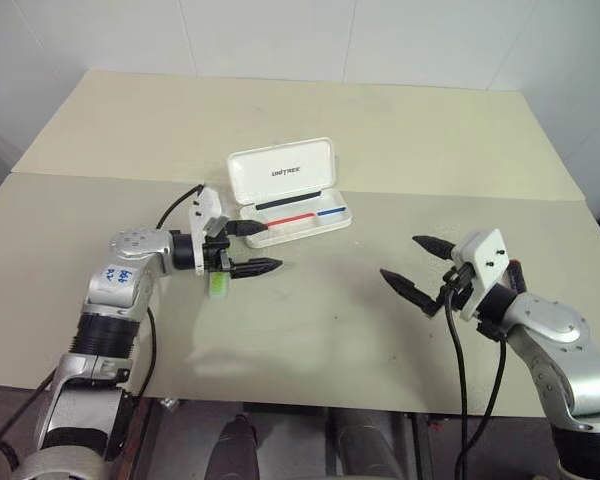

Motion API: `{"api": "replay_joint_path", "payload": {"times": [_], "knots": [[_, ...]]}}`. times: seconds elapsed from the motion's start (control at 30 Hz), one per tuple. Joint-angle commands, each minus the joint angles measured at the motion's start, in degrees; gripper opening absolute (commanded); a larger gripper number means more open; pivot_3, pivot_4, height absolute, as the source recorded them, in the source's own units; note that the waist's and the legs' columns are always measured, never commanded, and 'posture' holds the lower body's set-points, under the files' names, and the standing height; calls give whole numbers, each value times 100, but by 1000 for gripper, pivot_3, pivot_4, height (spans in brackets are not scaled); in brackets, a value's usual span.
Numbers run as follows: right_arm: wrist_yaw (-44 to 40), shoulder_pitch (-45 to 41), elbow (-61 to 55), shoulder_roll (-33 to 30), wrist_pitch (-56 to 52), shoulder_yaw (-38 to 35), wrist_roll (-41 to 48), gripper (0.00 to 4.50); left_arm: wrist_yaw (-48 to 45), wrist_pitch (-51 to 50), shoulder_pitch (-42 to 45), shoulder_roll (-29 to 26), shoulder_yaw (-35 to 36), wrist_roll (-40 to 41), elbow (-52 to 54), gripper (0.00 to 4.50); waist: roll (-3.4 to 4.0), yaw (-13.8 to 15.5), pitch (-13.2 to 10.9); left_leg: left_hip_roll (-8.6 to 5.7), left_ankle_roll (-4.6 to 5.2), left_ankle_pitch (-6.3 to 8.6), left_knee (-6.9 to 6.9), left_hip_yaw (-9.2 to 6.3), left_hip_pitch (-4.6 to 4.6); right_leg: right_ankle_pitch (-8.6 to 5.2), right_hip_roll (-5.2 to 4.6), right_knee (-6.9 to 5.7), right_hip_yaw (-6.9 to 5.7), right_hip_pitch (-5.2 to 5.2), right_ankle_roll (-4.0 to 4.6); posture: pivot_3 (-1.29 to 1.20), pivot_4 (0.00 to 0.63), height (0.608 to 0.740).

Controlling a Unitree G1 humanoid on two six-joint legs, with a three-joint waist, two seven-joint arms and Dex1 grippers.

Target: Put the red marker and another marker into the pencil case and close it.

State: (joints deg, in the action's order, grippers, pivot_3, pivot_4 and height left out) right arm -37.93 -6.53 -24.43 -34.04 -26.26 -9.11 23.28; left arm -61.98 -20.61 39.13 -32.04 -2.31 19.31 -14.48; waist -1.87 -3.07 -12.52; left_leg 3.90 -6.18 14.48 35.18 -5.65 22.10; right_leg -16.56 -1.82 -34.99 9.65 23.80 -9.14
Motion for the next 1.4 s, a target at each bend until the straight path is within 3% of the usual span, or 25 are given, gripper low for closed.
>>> {"api": "replay_joint_path", "payload": {"times": [0.03, 0.33, 0.57, 0.77, 1.07, 1.17, 1.4], "knots": [[125, -61, -194, 5, 79, -147, 44, 4500, -28, 205, 261, 52, -17, -104, -170, 4468, 0, -4, 0, 0, 0, 0, 0, 0, -1, 0, 0, -1, 0, 0, 0, 0, 150, 740], [415, 250, -557, 120, 2, -195, 71, 4500, -81, 573, 643, 233, -382, -610, -881, 4468, 0, 6, 0, 0, 0, 0, 0, 0, 1, 0, 0, -1, 0, 0, -1, 0, 150, 740], [469, -71, -364, 79, 49, -202, 1, 4500, -249, 1255, 857, 242, -549, -989, -1542, 4468, -1, -3, 1, -1, 0, 0, 0, 0, 0, 0, 0, -1, 0, 0, 0, 0, 150, 740], [626, -111, -375, 159, 84, -249, -49, 4500, -392, 1760, 1244, 230, -671, -1394, -2493, 4468, -1, 15, 1, -1, 1, 0, -1, 0, 1, 0, 0, 0, -1, 1, -1, 0, 150, 740], [899, 544, -726, 296, 181, -370, -96, 4500, -392, 2605, 1988, 381, -1062, -2156, -3918, 4468, -2, 76, 1, -2, 2, 1, 2, 1, 0, 0, 0, 0, 0, -1, 1, 0, 150, 740], [981, 511, -722, 320, 182, -371, -110, 4500, -455, 2854, 2203, 457, -1179, -2375, -4268, 4468, -3, 69, 1, -2, 7, -6, 6, 2, -1, -17, 0, 1, 1, -2, 34, 0, 150, 740], [1052, 459, -695, 341, 214, -325, -142, 4500, -224, 3161, 2555, 596, -1368, -2865, -4842, 2297, -4, 85, 2, -3, 12, -11, 8, 1, -2, -21, 1, 3, 3, -7, 50, 0, 150, 740]]}}
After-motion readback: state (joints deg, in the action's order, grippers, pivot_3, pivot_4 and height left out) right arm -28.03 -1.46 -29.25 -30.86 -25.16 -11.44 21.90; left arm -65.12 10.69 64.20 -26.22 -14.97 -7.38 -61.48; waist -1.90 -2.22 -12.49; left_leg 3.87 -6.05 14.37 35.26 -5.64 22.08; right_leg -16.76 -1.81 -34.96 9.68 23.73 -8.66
